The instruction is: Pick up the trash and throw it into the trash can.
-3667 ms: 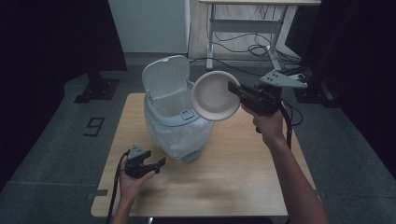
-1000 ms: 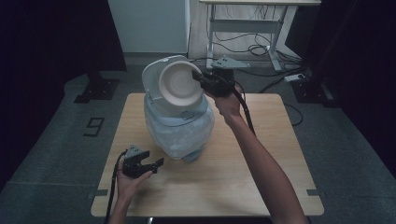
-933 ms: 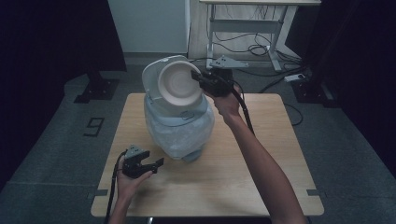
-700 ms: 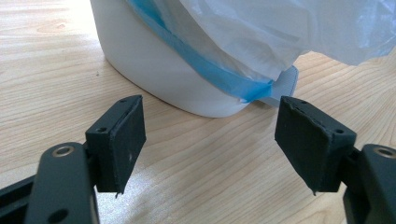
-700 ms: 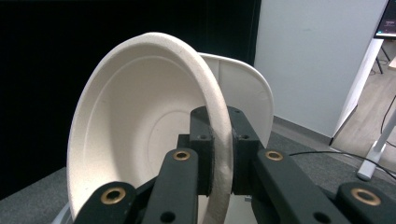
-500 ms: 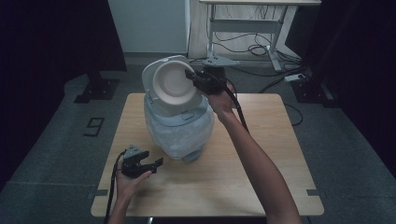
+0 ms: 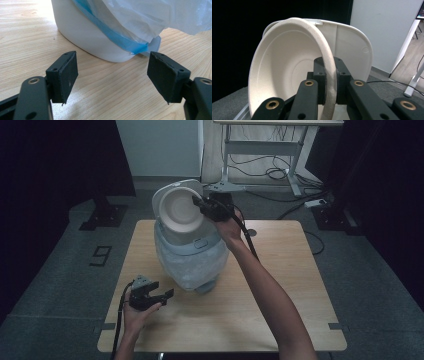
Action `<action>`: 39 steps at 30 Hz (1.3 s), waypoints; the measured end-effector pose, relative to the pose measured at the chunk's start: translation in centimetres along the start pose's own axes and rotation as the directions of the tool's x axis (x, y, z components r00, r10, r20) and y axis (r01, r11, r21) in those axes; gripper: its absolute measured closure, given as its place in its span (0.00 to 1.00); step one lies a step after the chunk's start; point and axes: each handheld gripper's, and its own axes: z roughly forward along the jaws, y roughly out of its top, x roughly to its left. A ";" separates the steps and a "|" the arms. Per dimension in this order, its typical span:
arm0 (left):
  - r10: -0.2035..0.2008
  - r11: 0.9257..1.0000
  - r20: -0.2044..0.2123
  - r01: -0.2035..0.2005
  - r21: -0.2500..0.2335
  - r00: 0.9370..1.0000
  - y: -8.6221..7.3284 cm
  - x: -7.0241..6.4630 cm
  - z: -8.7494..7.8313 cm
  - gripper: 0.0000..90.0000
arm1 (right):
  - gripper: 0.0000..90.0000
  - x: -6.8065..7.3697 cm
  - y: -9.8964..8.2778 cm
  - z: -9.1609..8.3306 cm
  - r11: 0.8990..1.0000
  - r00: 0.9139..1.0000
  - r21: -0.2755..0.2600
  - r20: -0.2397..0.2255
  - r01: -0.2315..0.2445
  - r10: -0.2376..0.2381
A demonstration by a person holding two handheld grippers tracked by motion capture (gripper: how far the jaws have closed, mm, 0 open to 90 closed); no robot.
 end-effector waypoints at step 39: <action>-0.003 0.998 -0.019 0.002 -0.066 1.000 0.1 -0.2 -0.8 0.28 | 0.43 -5.7 -15.4 -20.7 0.989 0.988 0.086 0.110 -0.121 0.111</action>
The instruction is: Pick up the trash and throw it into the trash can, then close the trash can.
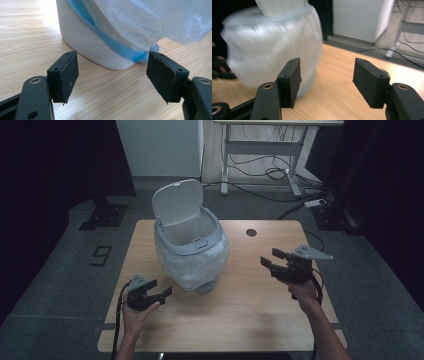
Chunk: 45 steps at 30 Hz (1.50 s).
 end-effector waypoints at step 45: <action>0.056 0.984 0.011 -0.053 -0.169 0.998 5.2 -1.5 -5.3 0.22 | 0.41 -3.2 -12.7 -1.5 0.979 0.986 0.149 0.111 -0.139 0.123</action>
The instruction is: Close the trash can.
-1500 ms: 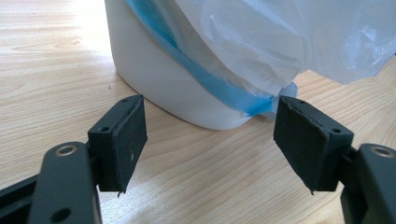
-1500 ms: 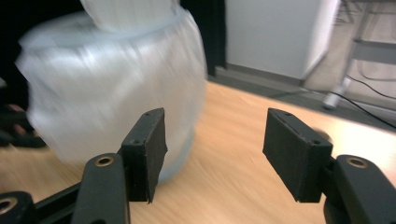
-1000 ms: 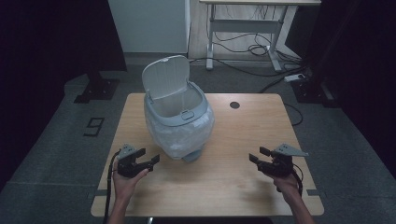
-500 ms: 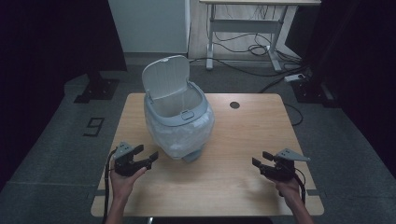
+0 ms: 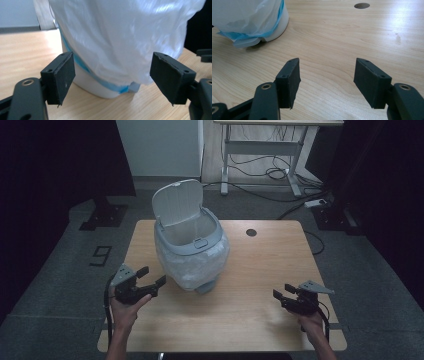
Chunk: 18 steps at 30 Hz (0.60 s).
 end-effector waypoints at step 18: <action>0.019 0.998 0.031 -0.018 -0.053 0.999 5.3 -0.3 -0.6 0.17 | 0.41 -0.3 -0.4 0.4 1.000 1.000 0.022 0.004 -0.011 0.011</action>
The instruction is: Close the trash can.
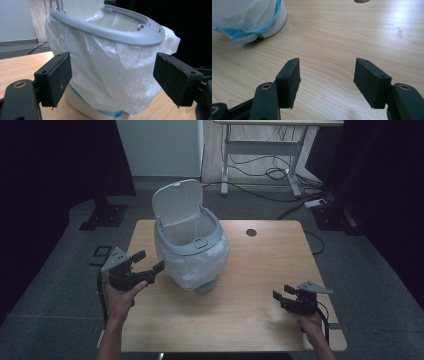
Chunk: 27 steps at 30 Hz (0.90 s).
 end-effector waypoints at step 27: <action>-0.013 1.000 -0.035 0.013 0.012 0.999 4.1 2.2 2.7 0.15 | 0.42 0.1 -0.5 0.6 1.000 1.000 0.024 0.015 0.011 -0.012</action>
